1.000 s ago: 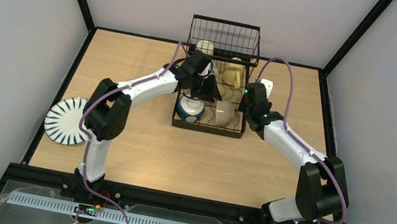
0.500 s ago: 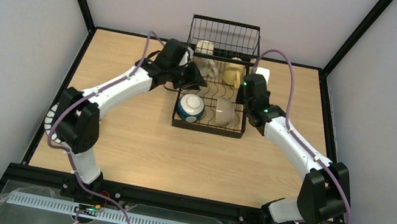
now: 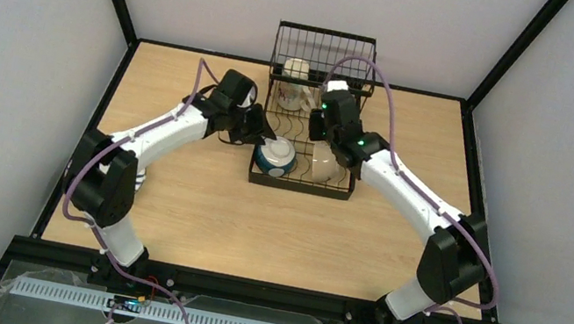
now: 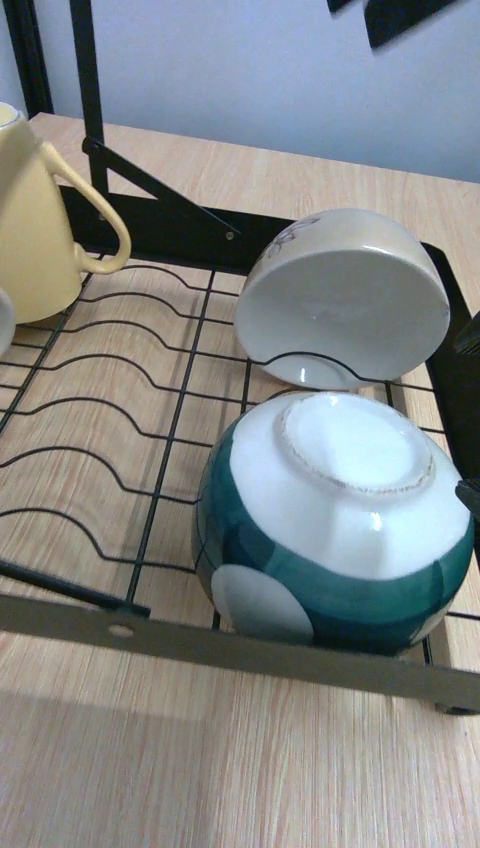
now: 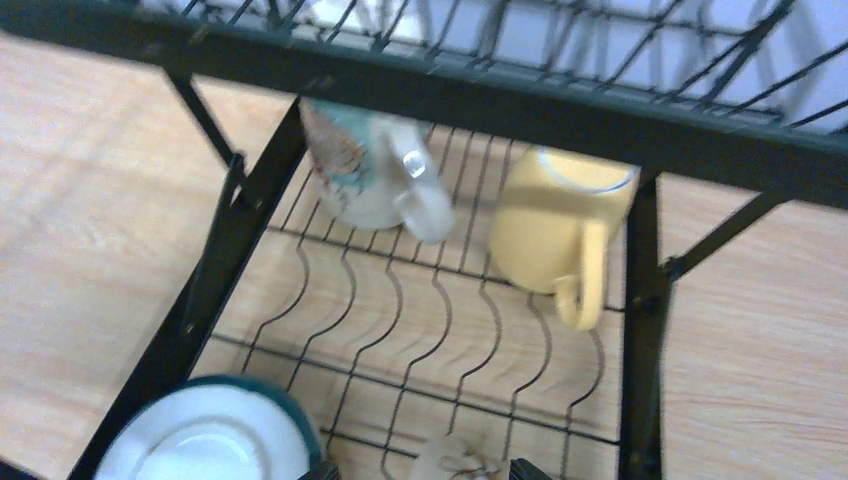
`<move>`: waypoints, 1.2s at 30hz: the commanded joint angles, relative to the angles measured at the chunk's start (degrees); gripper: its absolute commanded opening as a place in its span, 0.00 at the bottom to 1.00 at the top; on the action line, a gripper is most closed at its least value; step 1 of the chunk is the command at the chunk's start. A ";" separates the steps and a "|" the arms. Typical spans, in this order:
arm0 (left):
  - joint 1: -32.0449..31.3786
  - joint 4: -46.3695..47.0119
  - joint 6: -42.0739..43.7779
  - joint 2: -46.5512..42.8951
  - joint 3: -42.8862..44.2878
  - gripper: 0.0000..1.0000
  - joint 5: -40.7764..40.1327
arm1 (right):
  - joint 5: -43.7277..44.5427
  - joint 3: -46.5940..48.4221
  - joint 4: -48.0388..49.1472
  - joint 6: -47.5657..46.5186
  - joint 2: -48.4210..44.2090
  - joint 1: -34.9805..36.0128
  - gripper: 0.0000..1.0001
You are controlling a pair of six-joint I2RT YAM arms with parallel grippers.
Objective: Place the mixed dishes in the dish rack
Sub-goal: Move the plate to the corner of the board.
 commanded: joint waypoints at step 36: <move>3.97 -3.38 -1.82 -10.99 -9.28 0.71 -3.67 | -8.28 7.33 -8.46 0.56 8.88 9.87 1.00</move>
